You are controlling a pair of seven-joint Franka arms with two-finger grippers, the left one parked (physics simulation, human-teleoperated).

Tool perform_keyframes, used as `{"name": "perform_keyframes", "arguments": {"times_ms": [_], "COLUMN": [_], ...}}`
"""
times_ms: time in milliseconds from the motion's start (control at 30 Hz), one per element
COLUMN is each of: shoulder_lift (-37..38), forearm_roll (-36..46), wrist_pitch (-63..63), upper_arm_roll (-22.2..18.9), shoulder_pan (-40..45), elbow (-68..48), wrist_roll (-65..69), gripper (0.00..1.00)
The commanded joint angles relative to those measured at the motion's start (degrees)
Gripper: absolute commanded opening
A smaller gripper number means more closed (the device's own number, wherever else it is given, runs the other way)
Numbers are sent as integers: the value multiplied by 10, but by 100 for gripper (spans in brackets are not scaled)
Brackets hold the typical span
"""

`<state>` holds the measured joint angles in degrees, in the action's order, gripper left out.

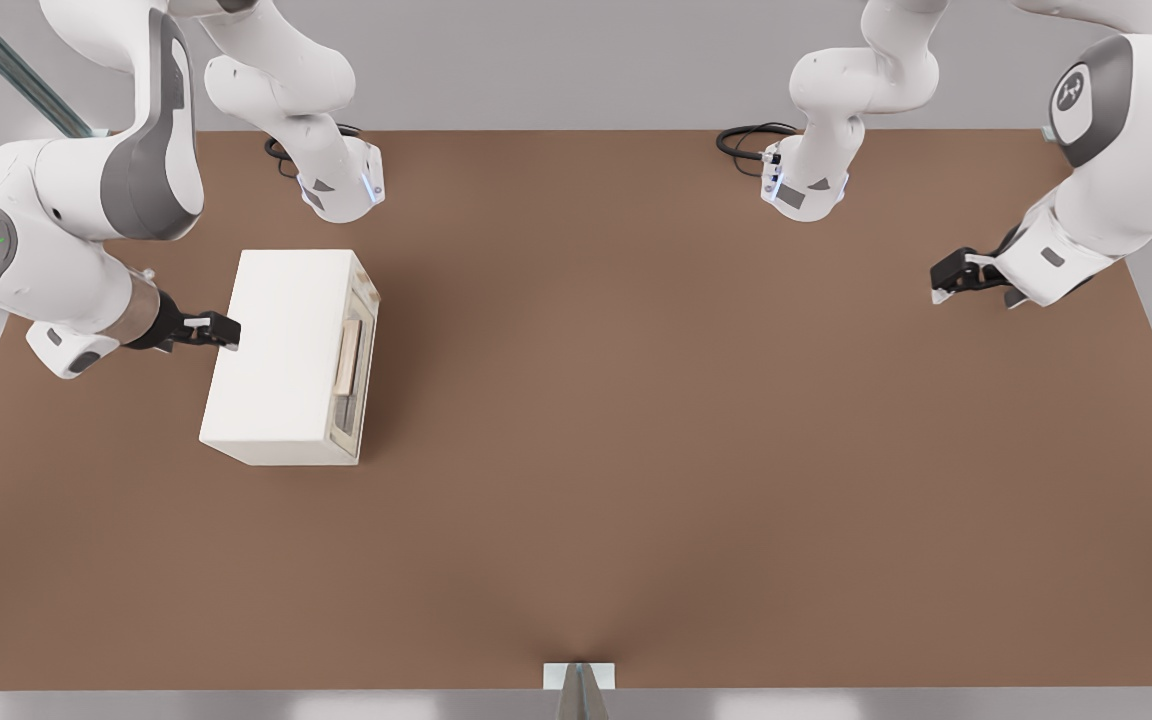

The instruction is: Keep left arm still and open the oven door with right arm

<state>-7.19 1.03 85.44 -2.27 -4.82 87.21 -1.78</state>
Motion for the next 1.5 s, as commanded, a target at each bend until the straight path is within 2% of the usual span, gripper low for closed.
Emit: {"name": "perform_keyframes", "arguments": {"times_ms": [0,67,100,133,167,200,367,500,700,1000,1467], "shoulder_lift": [1,-3,-14,-31,-43,-62,-82,-103,-138,-193,-203], "forearm_roll": [-2,-9,-51,-87,-129,-203,-291,-346,-342,-341,-340], "wrist_pitch": [0,-1,-4,-13,-27,-52,-62,-62,-60,-43,-44], "upper_arm_roll": [0,1,5,5,5,6,6,5,6,5,6], "shoulder_pan": [0,-7,-44,-84,-132,-195,-287,-292,-306,-301,-305], "elbow": [0,0,0,0,-1,-1,42,82,82,79,110], "wrist_roll": [-2,2,2,2,3,-1,-2,-28,-154,-170,-178], "gripper": [100,100,100,69,21,21,21,21,21,21,21]}}
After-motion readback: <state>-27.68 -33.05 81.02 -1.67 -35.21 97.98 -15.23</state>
